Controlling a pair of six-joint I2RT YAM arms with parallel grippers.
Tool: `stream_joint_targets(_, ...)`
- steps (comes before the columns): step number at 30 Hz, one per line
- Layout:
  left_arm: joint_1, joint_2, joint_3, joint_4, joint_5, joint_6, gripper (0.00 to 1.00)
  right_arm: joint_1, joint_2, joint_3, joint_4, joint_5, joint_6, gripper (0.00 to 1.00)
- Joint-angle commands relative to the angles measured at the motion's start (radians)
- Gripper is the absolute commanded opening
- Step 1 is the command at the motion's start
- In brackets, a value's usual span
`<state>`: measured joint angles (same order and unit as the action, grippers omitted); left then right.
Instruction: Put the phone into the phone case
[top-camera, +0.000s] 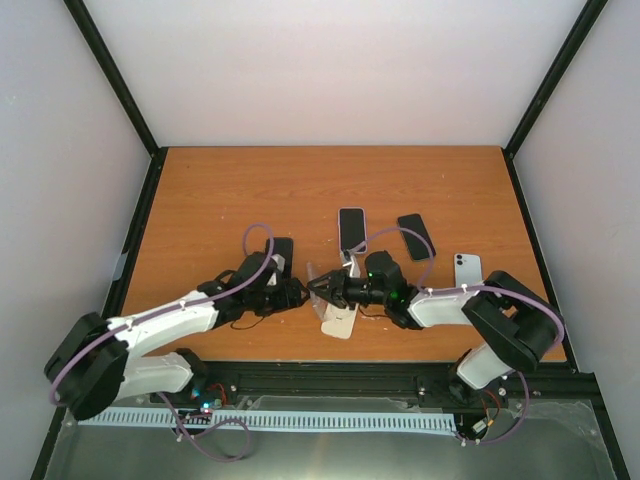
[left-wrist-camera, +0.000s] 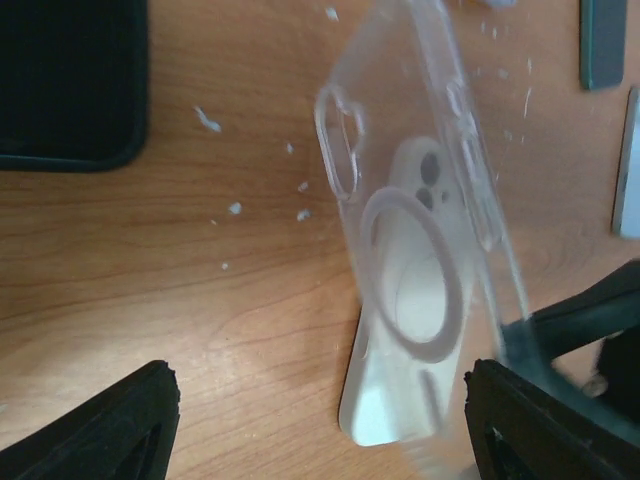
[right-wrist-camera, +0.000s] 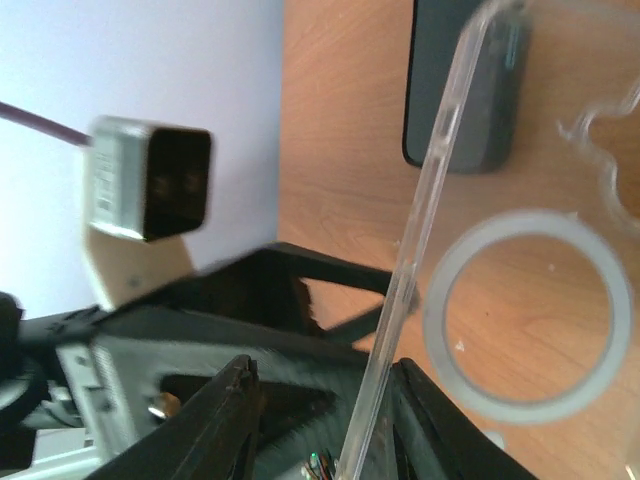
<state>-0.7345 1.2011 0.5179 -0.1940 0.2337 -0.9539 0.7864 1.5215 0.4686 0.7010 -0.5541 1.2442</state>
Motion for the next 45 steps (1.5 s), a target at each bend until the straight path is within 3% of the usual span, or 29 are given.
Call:
stream_joint_targets(1,0.009,-0.108,-0.019,-0.1,-0.137,-0.105,0.79,0.052,0.043,0.02,0.031,0.018,0.033,0.36)
stream_joint_targets(6,0.011,-0.197,-0.062,-0.101,-0.164,-0.138,0.79,0.068,0.028,0.006,-0.019,0.051,0.014,0.45)
stream_joint_targets(12,0.011,-0.203,-0.06,-0.099,-0.164,-0.108,0.79,0.052,-0.089,0.154,-0.569,0.263,-0.275,0.52)
stream_joint_targets(17,0.011,-0.166,-0.072,-0.052,-0.148,-0.067,0.79,0.029,-0.114,0.241,-0.681,0.316,-0.363,0.52)
stream_joint_targets(25,0.011,-0.01,-0.027,-0.079,-0.2,-0.019,0.82,-0.196,-0.15,0.407,-1.048,0.559,-0.774,0.64)
stream_joint_targets(28,0.01,0.009,-0.027,-0.08,-0.224,-0.014,0.84,-0.271,-0.14,0.446,-1.111,0.641,-0.885,0.71)
stream_joint_targets(37,0.011,0.102,-0.022,-0.007,-0.136,0.016,0.83,-0.454,0.056,0.558,-1.161,0.678,-1.079,1.0)
stream_joint_targets(45,0.003,0.121,-0.044,0.116,0.025,0.006,0.73,-0.562,0.252,0.676,-1.192,0.731,-1.147,0.99)
